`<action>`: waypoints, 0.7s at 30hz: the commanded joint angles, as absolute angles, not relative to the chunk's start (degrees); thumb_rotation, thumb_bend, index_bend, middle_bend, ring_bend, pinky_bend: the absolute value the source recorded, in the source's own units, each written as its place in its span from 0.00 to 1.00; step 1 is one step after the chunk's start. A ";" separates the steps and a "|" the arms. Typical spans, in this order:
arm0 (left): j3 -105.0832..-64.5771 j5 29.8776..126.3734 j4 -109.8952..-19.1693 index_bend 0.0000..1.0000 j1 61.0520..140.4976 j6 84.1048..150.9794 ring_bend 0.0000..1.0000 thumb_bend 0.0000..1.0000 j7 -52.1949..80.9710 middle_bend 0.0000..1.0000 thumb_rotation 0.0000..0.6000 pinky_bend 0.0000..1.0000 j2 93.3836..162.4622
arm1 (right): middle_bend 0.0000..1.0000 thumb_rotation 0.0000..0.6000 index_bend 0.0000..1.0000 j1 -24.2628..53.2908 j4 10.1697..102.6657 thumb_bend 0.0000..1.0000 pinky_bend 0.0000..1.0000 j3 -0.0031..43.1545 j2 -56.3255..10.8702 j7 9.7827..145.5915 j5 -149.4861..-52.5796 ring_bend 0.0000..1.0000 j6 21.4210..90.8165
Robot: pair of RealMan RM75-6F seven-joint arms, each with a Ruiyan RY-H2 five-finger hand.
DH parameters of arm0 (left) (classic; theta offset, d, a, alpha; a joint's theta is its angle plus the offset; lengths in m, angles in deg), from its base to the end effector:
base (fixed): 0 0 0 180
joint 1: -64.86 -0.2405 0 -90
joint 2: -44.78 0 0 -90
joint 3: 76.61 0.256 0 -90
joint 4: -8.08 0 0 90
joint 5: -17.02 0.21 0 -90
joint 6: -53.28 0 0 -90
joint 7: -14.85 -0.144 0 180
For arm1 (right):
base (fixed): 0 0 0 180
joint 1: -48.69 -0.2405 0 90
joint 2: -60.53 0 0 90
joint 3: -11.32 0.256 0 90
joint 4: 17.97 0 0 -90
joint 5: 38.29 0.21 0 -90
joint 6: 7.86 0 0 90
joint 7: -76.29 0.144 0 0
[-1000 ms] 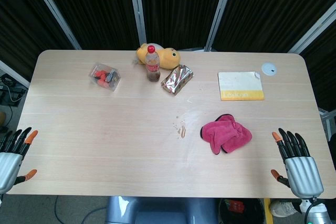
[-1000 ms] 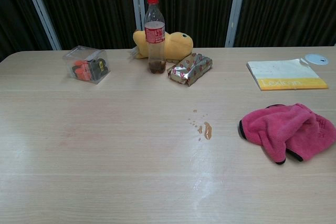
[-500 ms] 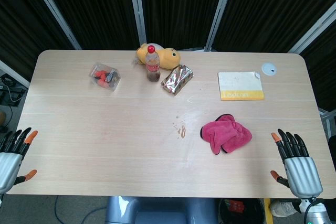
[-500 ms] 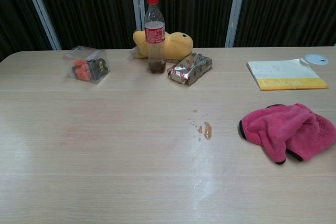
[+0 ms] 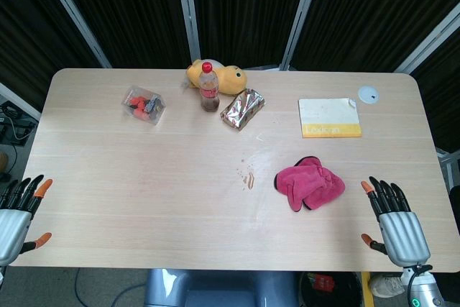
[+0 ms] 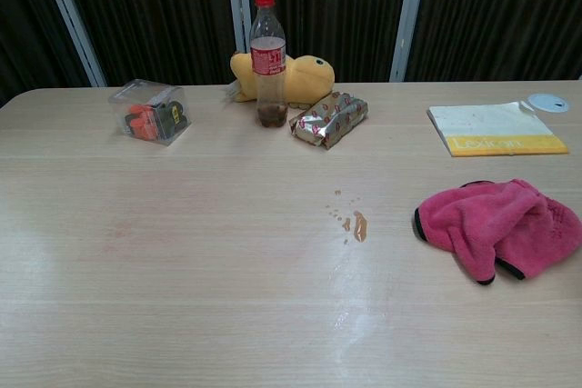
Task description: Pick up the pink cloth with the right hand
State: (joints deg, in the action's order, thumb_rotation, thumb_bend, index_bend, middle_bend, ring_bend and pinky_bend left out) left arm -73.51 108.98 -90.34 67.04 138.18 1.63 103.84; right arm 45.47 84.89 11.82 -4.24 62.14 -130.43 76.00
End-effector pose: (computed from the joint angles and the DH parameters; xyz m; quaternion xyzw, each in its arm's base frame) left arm -0.2990 0.1427 0.1581 -0.6740 -0.3411 -0.3003 0.5824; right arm -0.2655 -0.1601 0.1294 0.6462 -0.3671 0.3722 0.5560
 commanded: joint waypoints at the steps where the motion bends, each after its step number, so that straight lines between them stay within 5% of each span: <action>1: -73.50 109.01 -90.29 0.00 67.04 138.19 0.00 0.00 1.91 0.00 1.00 0.00 103.86 | 0.00 1.00 0.02 43.62 85.41 0.00 0.08 13.38 -4.97 60.43 -128.79 0.00 73.85; 8: -73.45 109.42 -89.88 0.00 67.08 138.31 0.00 0.00 2.67 0.00 1.00 0.00 104.08 | 0.00 1.00 0.05 37.40 84.69 0.00 0.11 18.01 -10.40 53.87 -118.61 0.00 64.78; 21: -73.73 107.87 -90.01 0.00 68.08 136.01 0.00 0.00 3.80 0.00 1.00 0.00 104.05 | 0.02 1.00 0.12 30.30 75.73 0.06 0.15 21.29 -23.04 45.92 -106.11 0.00 58.16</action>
State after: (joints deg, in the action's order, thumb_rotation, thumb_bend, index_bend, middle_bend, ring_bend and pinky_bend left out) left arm -73.72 107.88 -89.99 68.07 136.02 3.78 104.06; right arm 31.28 77.14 20.84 -21.66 46.86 -107.19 58.99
